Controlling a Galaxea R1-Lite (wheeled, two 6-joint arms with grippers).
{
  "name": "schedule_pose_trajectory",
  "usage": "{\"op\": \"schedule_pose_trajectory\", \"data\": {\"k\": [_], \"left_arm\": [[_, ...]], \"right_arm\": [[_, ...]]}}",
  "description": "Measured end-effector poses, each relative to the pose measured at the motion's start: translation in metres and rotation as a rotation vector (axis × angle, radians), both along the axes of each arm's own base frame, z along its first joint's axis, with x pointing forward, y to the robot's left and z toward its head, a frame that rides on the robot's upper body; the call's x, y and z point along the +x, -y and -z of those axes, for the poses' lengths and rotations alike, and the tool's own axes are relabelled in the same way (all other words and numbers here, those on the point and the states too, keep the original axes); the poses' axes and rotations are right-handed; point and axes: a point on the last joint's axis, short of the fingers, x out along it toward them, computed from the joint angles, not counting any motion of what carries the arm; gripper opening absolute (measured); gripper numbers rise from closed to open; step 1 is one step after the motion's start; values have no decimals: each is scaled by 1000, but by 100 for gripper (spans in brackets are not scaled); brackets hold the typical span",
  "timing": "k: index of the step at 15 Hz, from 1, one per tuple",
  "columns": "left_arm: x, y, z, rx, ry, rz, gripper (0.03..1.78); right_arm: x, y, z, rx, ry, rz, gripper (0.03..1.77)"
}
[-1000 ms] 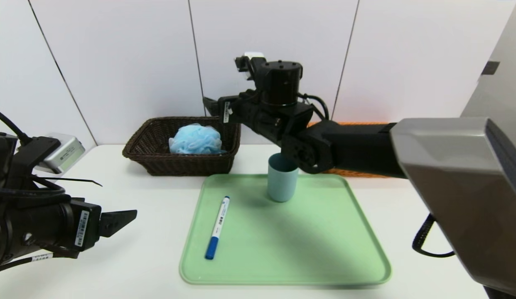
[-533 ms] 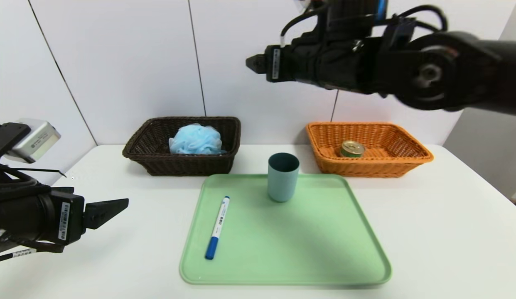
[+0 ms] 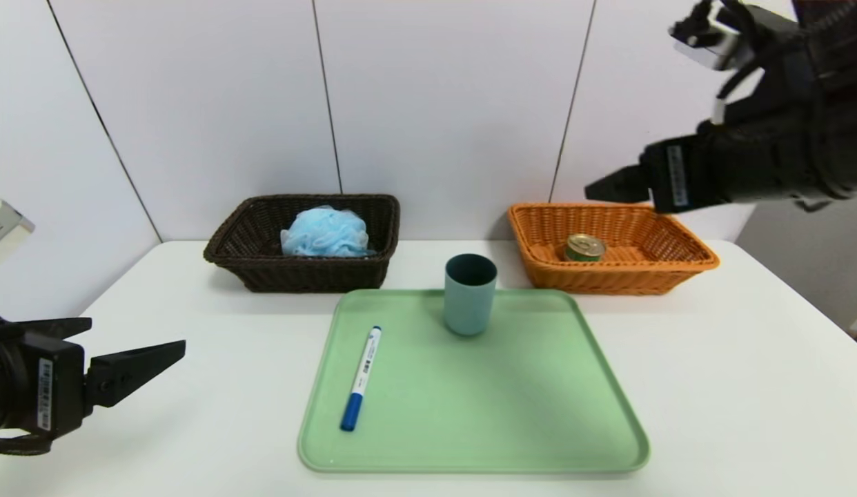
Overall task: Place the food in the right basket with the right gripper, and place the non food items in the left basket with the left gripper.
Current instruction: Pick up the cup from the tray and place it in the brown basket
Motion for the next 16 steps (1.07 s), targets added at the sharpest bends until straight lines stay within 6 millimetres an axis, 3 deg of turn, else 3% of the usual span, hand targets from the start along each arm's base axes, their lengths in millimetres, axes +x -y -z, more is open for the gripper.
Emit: {"op": "schedule_pose_trajectory", "data": {"k": [6, 10, 16], "left_arm": [[-14, -21, -3, -20, 57, -160, 169], [-7, -13, 2, -80, 126, 18, 169], [21, 25, 43, -97, 149, 354, 169]], "right_arm": [[-48, 74, 37, -43, -94, 224, 169], [-84, 91, 44, -25, -67, 263, 169], [-109, 100, 38, 2, -3, 277, 169]]}}
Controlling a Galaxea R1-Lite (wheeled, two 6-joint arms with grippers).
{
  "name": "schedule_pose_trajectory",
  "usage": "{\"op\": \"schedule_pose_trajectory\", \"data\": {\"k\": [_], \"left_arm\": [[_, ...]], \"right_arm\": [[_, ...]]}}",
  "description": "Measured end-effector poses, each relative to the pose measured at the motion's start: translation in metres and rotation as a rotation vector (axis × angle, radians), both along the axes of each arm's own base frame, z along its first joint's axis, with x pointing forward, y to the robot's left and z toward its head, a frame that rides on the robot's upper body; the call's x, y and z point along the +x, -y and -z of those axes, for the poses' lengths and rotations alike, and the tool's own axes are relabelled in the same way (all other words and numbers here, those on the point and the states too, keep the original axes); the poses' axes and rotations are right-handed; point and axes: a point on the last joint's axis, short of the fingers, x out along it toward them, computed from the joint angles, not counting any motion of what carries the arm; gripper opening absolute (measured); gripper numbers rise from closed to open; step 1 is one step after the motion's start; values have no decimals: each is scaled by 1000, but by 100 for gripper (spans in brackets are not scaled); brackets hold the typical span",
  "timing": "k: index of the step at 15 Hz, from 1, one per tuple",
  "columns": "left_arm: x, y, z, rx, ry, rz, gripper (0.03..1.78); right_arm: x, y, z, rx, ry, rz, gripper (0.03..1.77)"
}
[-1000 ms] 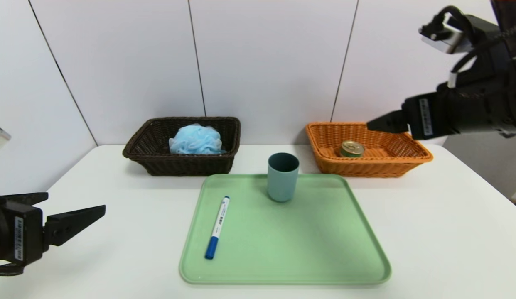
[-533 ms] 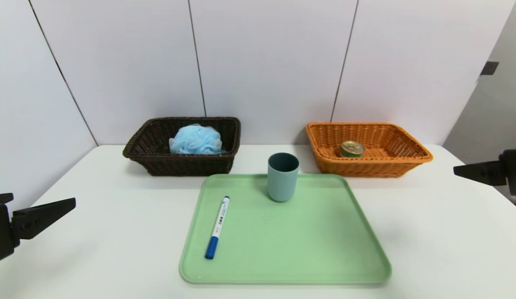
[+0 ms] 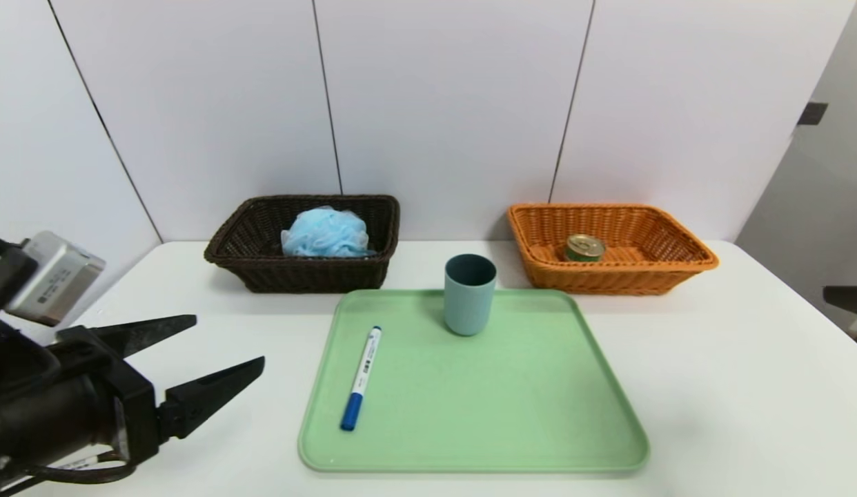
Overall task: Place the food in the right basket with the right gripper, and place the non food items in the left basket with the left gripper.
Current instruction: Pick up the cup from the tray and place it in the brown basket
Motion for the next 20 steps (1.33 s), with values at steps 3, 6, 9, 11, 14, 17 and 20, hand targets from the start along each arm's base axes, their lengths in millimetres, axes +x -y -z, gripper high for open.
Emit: {"op": "schedule_pose_trajectory", "data": {"k": [3, 6, 9, 11, 14, 17, 20], "left_arm": [[22, 27, 14, 9, -19, 88, 169], [54, 55, 34, 13, -23, 130, 169], [89, 84, 58, -13, 28, 147, 169], [109, 102, 70, -46, 88, 154, 169], [129, 124, 82, -66, 126, 159, 169], [136, 138, 92, -56, 113, 182, 169], [139, 143, 98, -52, 101, 187, 169]], "right_arm": [[-1, 1, -1, 0, 6, 6, 169], [4, 0, -5, 8, 37, 10, 169], [12, 1, -4, 7, 32, 33, 169], [15, 1, -2, 7, 19, 41, 169], [20, 2, 0, 6, 10, 49, 169], [25, 1, 1, 6, 8, 50, 169], [29, 0, 3, 5, -3, 49, 170]]}}
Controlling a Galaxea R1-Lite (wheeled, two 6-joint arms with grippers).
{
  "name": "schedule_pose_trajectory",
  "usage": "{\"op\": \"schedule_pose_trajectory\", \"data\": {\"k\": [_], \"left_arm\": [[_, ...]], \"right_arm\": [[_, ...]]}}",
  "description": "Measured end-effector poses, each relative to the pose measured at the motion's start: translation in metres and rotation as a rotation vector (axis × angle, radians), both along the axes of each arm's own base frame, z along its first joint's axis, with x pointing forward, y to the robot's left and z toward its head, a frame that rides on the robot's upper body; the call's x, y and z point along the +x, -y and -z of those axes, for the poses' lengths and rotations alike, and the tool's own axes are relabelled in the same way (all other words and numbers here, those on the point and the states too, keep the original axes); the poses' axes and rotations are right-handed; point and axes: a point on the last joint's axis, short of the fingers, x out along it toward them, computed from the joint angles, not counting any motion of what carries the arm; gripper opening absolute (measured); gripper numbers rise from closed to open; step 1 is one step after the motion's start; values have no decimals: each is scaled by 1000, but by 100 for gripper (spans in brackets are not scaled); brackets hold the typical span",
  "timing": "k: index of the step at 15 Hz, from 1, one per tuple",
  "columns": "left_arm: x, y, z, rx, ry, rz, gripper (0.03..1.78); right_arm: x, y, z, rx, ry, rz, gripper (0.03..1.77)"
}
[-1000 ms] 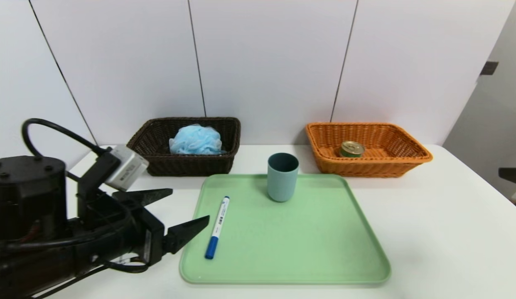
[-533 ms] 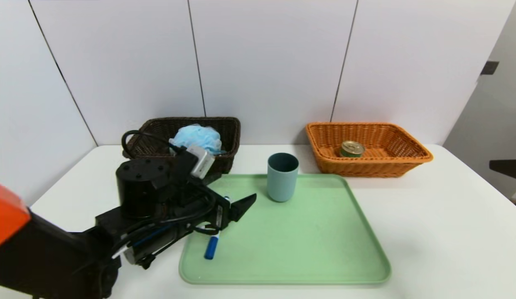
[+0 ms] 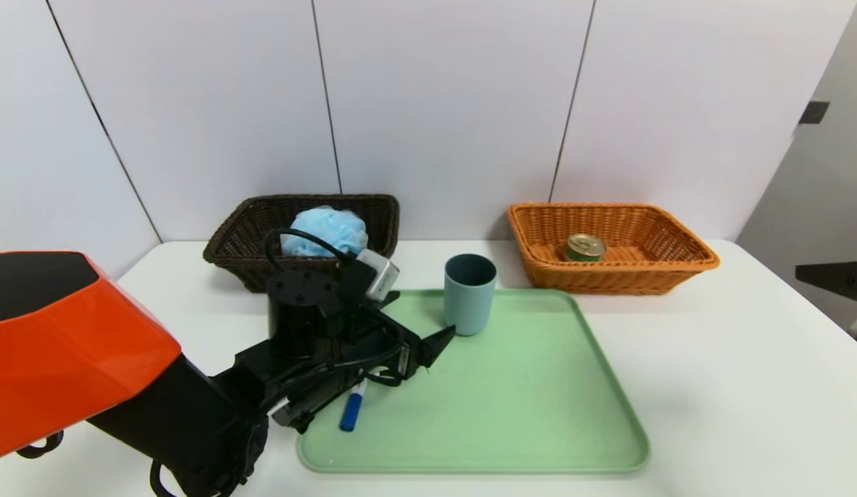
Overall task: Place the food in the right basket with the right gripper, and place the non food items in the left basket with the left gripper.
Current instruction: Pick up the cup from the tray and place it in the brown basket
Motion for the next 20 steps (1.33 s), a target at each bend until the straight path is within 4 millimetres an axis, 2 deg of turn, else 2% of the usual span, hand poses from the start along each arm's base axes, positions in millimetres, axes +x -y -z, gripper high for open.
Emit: {"op": "schedule_pose_trajectory", "data": {"k": [4, 8, 11, 20], "left_arm": [[3, 9, 0, -11, -1, 11, 169], [12, 27, -4, -36, 27, 27, 169], [14, 39, -2, -57, -16, 40, 169], [29, 60, -4, -91, 13, 56, 169]], "right_arm": [[4, -1, 3, -3, -17, -1, 170], [6, -1, 4, -5, -26, 1, 170], [6, -1, 4, -6, -26, 3, 170], [6, -1, 7, -8, -36, 4, 170]]}}
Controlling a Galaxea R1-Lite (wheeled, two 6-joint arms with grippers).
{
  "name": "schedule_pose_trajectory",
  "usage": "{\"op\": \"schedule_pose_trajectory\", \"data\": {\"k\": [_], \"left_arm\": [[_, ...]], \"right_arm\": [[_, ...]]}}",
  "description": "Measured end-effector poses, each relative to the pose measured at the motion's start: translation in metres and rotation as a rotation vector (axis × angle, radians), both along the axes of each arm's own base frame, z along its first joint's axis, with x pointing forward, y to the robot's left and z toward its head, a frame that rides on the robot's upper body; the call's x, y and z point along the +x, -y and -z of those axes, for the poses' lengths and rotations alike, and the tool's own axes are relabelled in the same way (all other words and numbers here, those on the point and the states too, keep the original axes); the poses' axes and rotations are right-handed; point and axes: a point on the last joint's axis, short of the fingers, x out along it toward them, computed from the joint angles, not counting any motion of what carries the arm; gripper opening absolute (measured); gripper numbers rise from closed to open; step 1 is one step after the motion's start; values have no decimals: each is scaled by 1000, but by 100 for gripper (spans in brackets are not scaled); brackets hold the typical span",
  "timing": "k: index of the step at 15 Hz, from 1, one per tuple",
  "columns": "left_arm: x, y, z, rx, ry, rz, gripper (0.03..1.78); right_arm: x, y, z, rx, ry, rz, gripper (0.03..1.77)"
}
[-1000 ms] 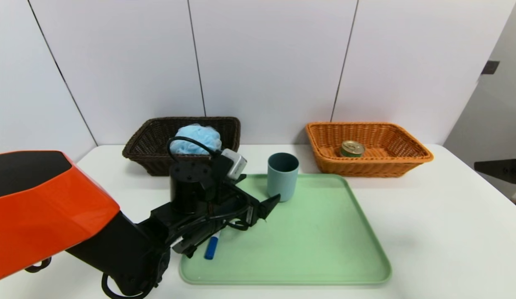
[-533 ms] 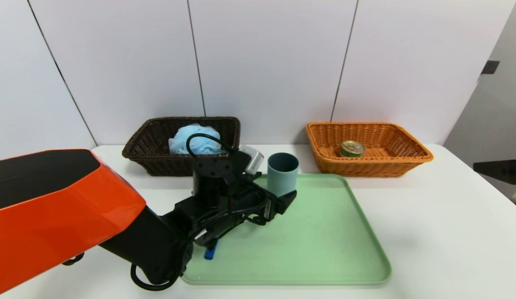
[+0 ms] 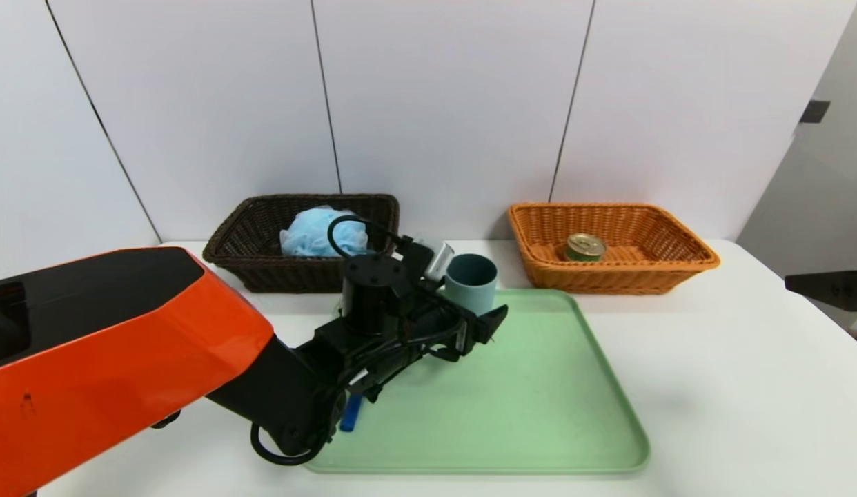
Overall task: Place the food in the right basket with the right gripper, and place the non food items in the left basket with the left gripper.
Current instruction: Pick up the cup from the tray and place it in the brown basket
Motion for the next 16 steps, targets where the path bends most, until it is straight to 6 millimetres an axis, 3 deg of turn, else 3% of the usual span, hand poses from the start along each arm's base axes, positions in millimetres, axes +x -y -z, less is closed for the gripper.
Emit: {"op": "schedule_pose_trajectory", "data": {"k": [16], "left_arm": [[23, 23, 18, -8, 12, -17, 169]], "right_arm": [[-4, 1, 2, -2, -4, 2, 170]]}}
